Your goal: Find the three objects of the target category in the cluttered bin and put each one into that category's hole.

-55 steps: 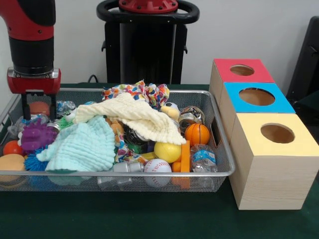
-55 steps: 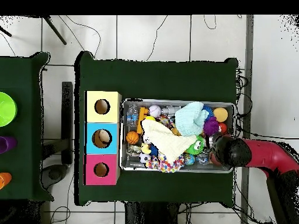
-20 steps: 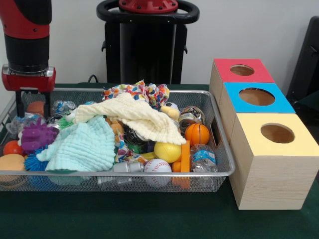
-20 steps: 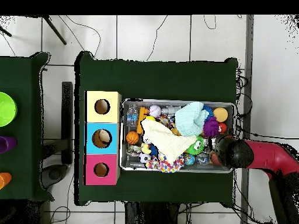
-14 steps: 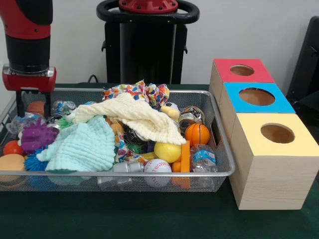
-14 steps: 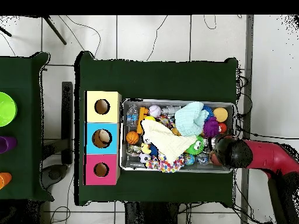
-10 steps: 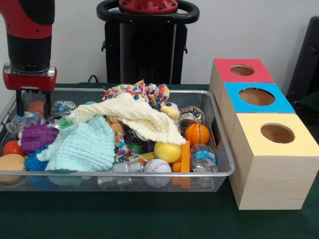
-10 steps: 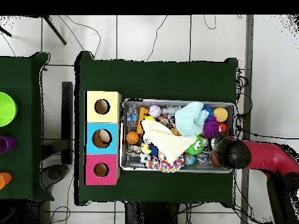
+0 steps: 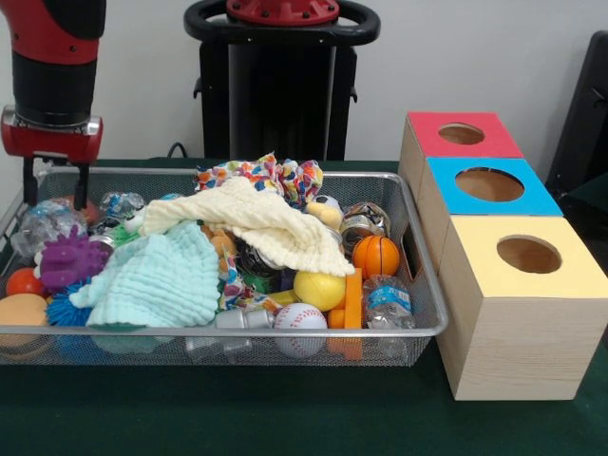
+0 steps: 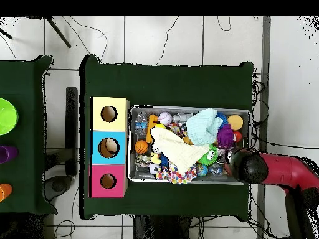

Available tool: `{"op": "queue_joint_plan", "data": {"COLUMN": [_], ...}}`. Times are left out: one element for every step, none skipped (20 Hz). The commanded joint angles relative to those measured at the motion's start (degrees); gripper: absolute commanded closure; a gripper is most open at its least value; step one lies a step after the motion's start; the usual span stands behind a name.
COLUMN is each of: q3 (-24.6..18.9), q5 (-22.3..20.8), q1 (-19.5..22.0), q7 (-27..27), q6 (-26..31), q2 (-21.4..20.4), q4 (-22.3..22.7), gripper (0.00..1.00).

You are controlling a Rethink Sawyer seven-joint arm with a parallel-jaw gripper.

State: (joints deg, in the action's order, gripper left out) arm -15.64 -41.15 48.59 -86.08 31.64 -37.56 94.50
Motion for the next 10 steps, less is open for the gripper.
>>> {"op": "queue_joint_plan", "data": {"q3": [3.03, 3.15, 3.35, 3.68, 4.01, 4.05, 4.1, 4.37, 4.63, 4.69], "q5": [4.01, 4.8, 5.65, 6.39, 7.12, 8.23, 9.33, 10.16, 10.99, 11.66], "q1": [-1.69, -2.17, -2.63, -3.29, -3.96, -4.13, -4.31, -4.25, -4.19, -3.96], "q7": [-11.7, -11.61, -11.66, -11.56, -11.47, -11.14, -10.81, -10.78, -10.76, -10.63], "q6": [-0.17, 0.26, 0.56, 1.2, 1.84, 2.51, 3.18, 3.28, 3.38, 2.8], "q2": [-1.25, -1.69, -2.26, -2.72, -3.19, -3.18, -3.16, -2.76, -2.35, -1.9], "q4": [3.79, 3.72, 3.71, 3.42, 3.12, 2.82, 2.52, 2.32, 2.13, 2.11], "gripper": [0.0, 0.0, 0.0, 0.0, 0.0, 0.0, 0.0, 0.0, 0.0, 0.0]}}
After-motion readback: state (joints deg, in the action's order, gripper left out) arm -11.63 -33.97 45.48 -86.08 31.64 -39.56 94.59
